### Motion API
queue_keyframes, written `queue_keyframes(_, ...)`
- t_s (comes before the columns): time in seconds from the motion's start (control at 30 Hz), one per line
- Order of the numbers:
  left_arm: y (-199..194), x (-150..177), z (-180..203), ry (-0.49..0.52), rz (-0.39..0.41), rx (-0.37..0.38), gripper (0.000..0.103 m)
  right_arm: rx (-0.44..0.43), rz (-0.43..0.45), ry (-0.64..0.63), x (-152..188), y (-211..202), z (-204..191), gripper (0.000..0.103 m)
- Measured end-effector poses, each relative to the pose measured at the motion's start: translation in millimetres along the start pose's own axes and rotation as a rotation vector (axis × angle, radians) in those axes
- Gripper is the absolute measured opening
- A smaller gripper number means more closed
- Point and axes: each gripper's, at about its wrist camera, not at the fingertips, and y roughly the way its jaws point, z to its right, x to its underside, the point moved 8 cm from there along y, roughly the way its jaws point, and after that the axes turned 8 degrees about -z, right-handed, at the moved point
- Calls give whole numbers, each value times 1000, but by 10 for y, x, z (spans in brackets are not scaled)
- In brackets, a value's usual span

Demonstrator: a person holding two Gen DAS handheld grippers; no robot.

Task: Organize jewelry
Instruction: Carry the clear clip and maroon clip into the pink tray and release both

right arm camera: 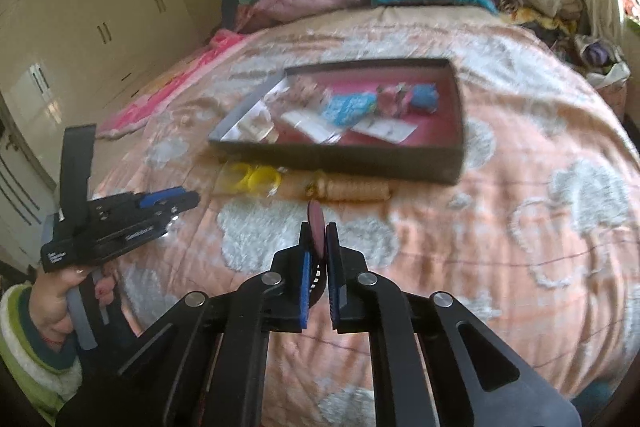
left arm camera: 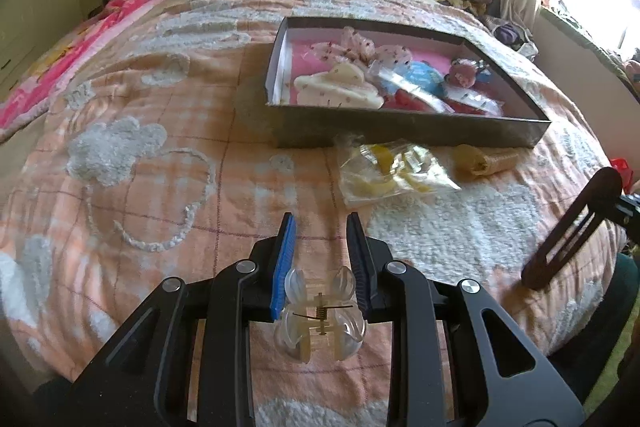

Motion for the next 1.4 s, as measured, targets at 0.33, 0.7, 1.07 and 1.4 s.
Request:
queue_keyframes(0.33, -324, -271, 404, 83, 60, 75, 19, 151, 154, 34, -273, -683, 480, 7)
queue_keyframes(0.7, -652, -819, 746, 135, 147, 106, 19, 163, 293, 28, -657, -1319, 646, 7)
queue_keyframes(1.07, -832, -1360, 836, 189, 232, 94, 19, 172, 375, 4, -1164, -1497, 649, 7)
queue_keyframes(1.4, -730, -1737, 879, 210, 251, 112, 19, 206, 413, -25, -1583, -1441, 560, 7)
